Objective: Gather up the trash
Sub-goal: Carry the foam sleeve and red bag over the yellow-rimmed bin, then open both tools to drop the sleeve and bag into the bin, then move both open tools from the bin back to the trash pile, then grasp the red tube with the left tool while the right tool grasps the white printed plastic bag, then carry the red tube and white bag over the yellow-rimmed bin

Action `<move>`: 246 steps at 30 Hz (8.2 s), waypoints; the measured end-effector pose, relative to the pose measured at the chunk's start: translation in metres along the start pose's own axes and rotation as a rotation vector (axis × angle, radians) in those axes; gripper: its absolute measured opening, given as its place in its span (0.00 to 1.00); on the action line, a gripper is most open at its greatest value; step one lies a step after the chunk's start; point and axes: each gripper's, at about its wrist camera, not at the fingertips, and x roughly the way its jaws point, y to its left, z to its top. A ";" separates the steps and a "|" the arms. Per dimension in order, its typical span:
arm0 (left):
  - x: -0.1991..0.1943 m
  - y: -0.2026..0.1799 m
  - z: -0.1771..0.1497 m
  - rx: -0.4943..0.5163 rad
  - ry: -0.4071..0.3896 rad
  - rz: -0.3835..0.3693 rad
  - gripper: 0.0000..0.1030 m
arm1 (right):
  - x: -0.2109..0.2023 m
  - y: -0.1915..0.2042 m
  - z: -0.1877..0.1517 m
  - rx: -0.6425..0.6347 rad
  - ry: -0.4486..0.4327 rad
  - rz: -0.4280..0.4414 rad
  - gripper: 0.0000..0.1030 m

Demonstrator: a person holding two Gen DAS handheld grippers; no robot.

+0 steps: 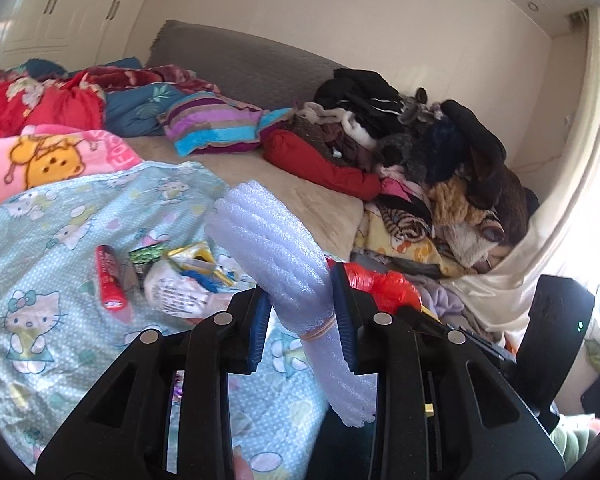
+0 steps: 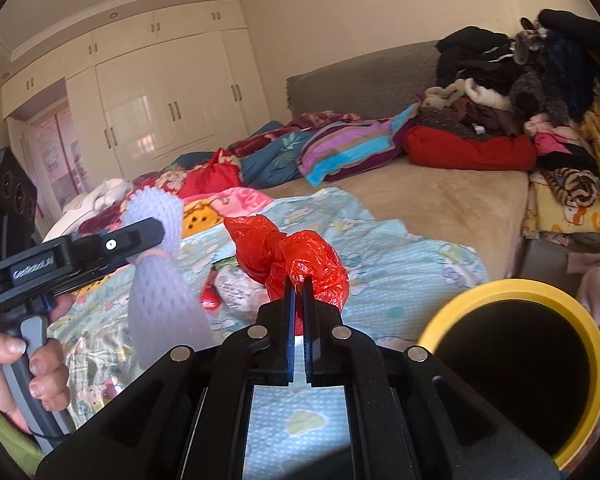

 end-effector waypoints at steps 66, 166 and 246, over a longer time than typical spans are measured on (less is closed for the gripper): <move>0.109 -0.172 -0.067 0.342 0.195 -0.169 0.22 | -0.076 -0.205 -0.036 0.314 -0.034 -0.348 0.03; 0.055 0.020 -0.008 0.047 -0.034 0.295 0.90 | -0.008 -0.039 -0.006 -0.013 0.007 -0.081 0.81; 0.039 0.125 -0.023 -0.220 0.111 0.205 0.22 | 0.069 -0.016 -0.044 -0.001 0.176 0.024 0.39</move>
